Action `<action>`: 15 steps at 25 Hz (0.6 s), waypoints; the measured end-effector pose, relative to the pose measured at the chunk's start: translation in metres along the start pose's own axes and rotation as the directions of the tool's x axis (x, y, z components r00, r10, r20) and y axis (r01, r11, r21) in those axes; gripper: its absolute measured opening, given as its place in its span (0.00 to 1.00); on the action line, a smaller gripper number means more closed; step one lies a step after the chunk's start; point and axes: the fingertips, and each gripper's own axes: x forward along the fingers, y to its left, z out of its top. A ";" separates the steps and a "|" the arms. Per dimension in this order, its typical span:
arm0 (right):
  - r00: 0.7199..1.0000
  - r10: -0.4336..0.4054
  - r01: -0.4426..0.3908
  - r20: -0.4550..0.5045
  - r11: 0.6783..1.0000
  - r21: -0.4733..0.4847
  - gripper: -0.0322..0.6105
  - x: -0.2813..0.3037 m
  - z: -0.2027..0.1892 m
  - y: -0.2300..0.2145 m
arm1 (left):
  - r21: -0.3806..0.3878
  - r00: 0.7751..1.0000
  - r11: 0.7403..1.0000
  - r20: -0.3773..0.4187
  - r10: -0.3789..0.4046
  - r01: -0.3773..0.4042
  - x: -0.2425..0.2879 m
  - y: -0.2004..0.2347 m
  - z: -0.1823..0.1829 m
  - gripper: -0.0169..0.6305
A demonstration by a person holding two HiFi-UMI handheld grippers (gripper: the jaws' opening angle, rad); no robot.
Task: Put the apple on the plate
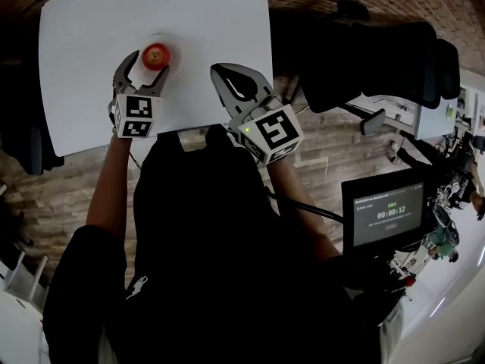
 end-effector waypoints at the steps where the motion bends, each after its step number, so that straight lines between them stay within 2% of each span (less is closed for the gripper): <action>1: 1.000 0.003 -0.003 0.008 1.000 -0.004 0.05 -0.003 0.003 0.000 | 0.002 1.000 1.000 0.004 0.007 -0.007 -0.004 -0.001 0.003 0.54; 10: 0.997 0.030 -0.028 0.066 0.999 -0.035 0.05 -0.006 0.024 0.008 | 0.009 0.998 0.999 0.044 0.040 -0.041 -0.031 0.000 0.031 0.42; 15: 0.995 0.054 -0.050 0.087 0.998 -0.049 0.05 -0.005 0.031 0.011 | 0.006 0.995 0.997 0.066 0.071 -0.071 -0.046 0.003 0.045 0.31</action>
